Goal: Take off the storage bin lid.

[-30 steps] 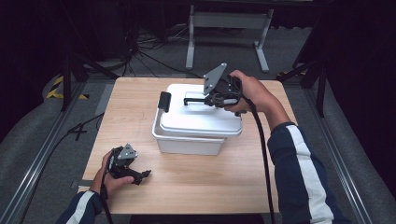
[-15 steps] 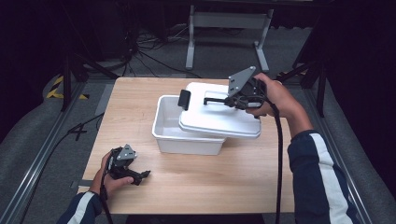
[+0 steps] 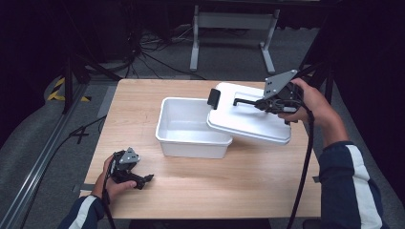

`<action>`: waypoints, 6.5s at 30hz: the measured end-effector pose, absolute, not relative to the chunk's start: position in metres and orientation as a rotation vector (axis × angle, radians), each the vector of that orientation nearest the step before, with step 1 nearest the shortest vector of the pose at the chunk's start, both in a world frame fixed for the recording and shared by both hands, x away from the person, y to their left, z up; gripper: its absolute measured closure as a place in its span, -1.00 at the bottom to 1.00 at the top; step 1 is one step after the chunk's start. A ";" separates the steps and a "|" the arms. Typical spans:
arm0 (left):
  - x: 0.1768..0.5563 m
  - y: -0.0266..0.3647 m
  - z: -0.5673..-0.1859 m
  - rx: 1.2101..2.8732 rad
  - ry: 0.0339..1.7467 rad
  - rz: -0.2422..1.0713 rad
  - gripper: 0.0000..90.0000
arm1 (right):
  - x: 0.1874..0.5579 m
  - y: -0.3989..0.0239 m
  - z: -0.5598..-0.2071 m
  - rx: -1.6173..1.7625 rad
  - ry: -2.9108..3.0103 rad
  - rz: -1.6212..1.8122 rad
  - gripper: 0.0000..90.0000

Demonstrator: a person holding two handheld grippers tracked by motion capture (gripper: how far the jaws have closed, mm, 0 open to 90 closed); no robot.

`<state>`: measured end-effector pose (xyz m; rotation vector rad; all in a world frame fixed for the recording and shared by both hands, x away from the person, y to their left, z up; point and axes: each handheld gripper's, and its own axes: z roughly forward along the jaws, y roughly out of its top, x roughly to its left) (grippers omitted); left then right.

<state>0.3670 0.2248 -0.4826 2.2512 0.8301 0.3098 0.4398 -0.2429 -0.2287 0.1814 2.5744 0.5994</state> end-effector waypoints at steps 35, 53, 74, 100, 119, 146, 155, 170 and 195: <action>0.367 0.225 -0.483 2.254 0.829 0.311 -0.97 | 0.430 -0.342 -0.263 0.427 2.531 0.641 0.88; 0.367 0.225 -0.483 2.254 0.831 0.306 -0.97 | 0.451 -0.338 -0.306 0.474 2.592 0.619 0.88; 0.367 0.225 -0.483 2.254 0.828 0.311 -0.97 | 0.467 -0.327 -0.352 0.497 2.662 0.598 0.88; 0.367 0.225 -0.482 2.260 0.826 0.302 -0.97 | 0.471 -0.344 -0.390 0.601 2.638 0.591 0.84; 0.367 0.225 -0.482 2.259 0.826 0.303 -0.97 | 0.463 -0.347 -0.375 0.681 2.575 0.715 0.47; 0.367 0.225 -0.482 2.260 0.826 0.302 -0.97 | 0.444 -0.346 -0.359 0.746 2.492 0.805 0.21; 0.367 0.225 -0.482 2.257 0.824 0.307 -0.97 | 0.436 -0.347 -0.356 0.750 2.473 0.809 0.15; 0.363 0.226 -0.482 2.263 0.806 0.312 -0.97 | 0.407 -0.356 -0.347 0.809 2.387 0.819 -0.18; 0.345 0.226 -0.483 2.261 0.798 0.306 -0.93 | 0.338 -0.375 -0.386 0.803 2.286 0.880 -0.37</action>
